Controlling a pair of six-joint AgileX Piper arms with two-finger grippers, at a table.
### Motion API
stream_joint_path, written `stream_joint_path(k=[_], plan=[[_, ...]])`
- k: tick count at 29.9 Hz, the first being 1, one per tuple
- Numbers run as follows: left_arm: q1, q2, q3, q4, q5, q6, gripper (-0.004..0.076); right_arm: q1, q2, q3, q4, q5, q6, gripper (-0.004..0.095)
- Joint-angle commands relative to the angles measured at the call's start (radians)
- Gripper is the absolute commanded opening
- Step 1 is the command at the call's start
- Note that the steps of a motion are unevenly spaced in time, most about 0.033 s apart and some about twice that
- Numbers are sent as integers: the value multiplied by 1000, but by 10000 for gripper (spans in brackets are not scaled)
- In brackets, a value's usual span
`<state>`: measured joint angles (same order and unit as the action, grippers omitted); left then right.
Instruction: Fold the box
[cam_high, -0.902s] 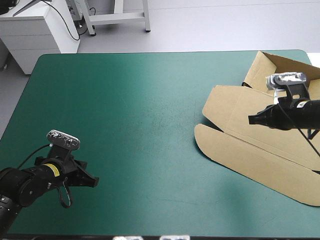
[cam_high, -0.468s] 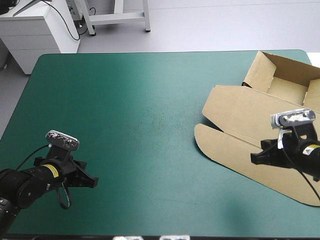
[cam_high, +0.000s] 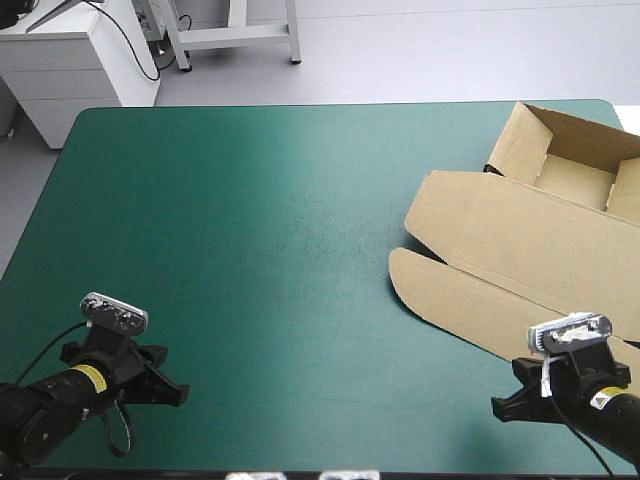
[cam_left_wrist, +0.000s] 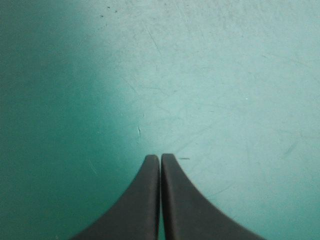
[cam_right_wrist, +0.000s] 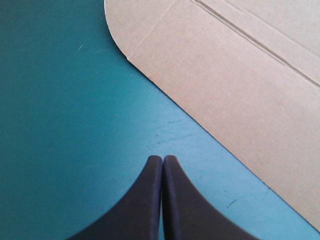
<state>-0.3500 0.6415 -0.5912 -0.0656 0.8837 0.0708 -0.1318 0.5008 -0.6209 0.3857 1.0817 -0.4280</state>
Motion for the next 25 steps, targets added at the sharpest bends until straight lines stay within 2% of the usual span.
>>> stream_joint_path(k=[1,9,25], plan=[[2,-18,-5,-48,-46,-1,-8,1,-60,33,21,-46,-11,-14],[2,-22,47,-86,-2,-1,-8,1,-191,120,23,-86,-20,-14],[2,-22,83,-126,-2,-1,-8,40,-191,120,25,-82,-18,-14]])
